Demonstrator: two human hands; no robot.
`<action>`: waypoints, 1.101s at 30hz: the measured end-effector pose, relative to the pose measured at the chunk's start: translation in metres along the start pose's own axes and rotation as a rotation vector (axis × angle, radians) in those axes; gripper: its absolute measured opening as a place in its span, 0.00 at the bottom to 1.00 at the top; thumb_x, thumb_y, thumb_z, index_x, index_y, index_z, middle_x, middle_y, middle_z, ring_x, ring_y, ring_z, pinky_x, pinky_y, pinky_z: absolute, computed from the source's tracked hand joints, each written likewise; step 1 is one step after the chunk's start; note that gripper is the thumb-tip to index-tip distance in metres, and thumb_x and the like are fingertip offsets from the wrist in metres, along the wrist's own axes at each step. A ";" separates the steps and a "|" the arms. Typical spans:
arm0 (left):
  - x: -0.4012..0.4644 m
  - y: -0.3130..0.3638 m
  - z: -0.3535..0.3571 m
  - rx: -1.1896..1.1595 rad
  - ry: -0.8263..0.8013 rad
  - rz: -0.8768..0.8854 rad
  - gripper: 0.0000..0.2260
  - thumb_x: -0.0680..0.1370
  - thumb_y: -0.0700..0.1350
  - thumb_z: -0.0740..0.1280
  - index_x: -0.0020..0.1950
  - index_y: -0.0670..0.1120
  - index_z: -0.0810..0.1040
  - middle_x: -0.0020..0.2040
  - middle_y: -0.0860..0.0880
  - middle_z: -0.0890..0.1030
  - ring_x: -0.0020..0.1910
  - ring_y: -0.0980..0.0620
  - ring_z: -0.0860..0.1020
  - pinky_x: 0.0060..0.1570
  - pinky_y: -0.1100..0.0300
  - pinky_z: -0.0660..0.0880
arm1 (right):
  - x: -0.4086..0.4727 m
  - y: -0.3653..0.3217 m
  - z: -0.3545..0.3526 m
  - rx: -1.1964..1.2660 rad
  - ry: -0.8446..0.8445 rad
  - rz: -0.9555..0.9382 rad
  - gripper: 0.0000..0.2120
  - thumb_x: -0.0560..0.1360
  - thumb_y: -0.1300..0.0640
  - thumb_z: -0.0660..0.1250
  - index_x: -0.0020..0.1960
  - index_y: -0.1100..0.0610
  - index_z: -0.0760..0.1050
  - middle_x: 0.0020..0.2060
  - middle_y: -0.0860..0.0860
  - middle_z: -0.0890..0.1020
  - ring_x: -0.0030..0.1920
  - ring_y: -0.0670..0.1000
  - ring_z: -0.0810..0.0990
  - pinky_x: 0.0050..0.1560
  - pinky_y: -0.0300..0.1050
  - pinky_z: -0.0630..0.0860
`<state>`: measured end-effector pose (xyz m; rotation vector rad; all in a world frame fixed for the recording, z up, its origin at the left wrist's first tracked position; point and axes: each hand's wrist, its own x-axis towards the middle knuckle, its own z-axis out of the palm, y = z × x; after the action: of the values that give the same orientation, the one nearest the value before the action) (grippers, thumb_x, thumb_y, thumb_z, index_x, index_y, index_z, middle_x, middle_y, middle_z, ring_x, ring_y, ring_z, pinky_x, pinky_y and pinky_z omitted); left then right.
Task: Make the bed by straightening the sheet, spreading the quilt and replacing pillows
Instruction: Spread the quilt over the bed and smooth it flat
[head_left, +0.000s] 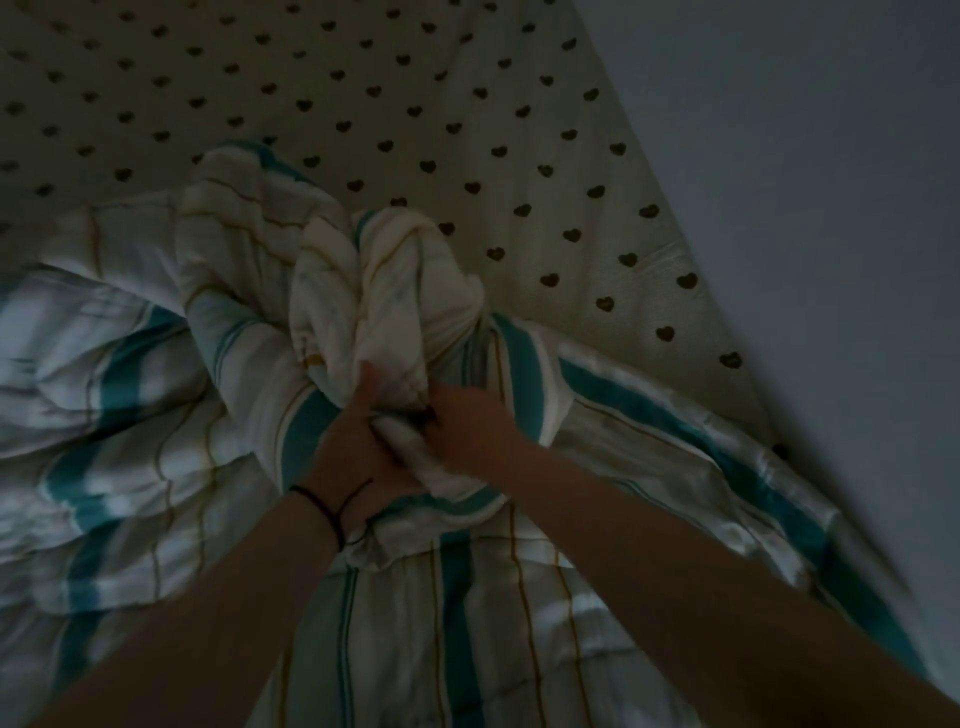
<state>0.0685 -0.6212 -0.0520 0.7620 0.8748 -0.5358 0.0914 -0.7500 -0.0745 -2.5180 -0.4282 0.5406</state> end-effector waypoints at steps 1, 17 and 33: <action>0.001 -0.003 0.001 -0.023 -0.028 0.028 0.33 0.72 0.68 0.65 0.70 0.50 0.71 0.64 0.47 0.76 0.67 0.42 0.73 0.67 0.42 0.68 | -0.011 -0.008 0.007 0.026 -0.021 -0.021 0.13 0.81 0.51 0.60 0.48 0.59 0.78 0.37 0.52 0.79 0.37 0.52 0.77 0.38 0.44 0.67; -0.041 0.013 -0.174 0.509 0.452 0.167 0.04 0.79 0.39 0.65 0.48 0.46 0.79 0.51 0.40 0.81 0.50 0.40 0.79 0.56 0.44 0.75 | 0.003 0.021 -0.029 -0.050 0.112 0.144 0.28 0.80 0.57 0.59 0.79 0.56 0.57 0.76 0.55 0.63 0.75 0.57 0.62 0.73 0.56 0.62; -0.055 -0.021 -0.148 0.308 0.149 0.175 0.17 0.77 0.55 0.67 0.63 0.51 0.77 0.58 0.45 0.82 0.56 0.45 0.81 0.52 0.51 0.79 | -0.002 0.035 0.021 -0.345 -0.536 0.138 0.16 0.83 0.53 0.59 0.68 0.58 0.71 0.63 0.55 0.78 0.61 0.55 0.78 0.57 0.45 0.72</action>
<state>-0.0465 -0.5130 -0.0749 1.1602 0.8627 -0.4674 0.0866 -0.7701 -0.1095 -2.7164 -0.5832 1.3063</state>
